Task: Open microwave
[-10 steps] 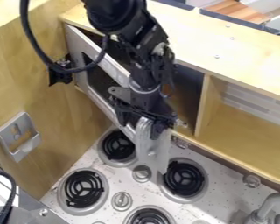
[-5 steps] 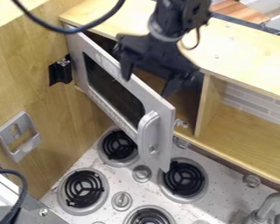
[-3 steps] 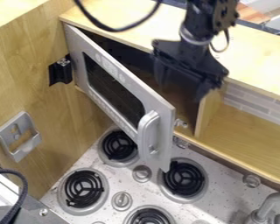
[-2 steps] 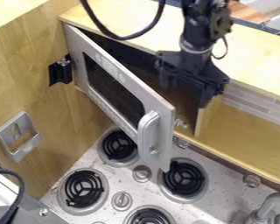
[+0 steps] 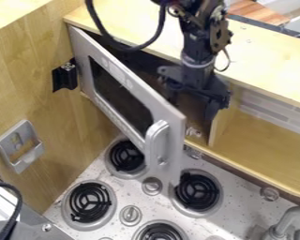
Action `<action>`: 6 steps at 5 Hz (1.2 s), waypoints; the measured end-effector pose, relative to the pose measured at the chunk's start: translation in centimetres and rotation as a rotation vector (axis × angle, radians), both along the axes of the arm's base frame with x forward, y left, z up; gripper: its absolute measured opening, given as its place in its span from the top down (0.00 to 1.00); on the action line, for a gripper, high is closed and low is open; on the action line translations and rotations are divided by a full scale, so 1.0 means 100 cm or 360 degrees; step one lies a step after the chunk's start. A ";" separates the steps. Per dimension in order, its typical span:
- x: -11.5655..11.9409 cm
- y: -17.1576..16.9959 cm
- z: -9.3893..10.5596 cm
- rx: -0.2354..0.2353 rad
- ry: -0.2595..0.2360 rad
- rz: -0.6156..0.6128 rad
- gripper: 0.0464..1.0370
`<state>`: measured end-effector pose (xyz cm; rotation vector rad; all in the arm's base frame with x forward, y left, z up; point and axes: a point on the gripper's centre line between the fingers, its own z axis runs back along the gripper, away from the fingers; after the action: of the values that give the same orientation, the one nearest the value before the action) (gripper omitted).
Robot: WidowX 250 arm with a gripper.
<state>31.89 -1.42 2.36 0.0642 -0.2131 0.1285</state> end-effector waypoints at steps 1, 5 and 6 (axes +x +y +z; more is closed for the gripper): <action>-0.021 0.012 -0.008 0.0032 0.0073 0.0125 0.04; -0.092 0.069 -0.001 0.0102 0.0143 0.0574 0.04; -0.104 0.084 -0.003 0.0105 0.0162 0.0660 0.04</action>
<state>21.44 7.03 2.08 0.1802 -0.0996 0.5301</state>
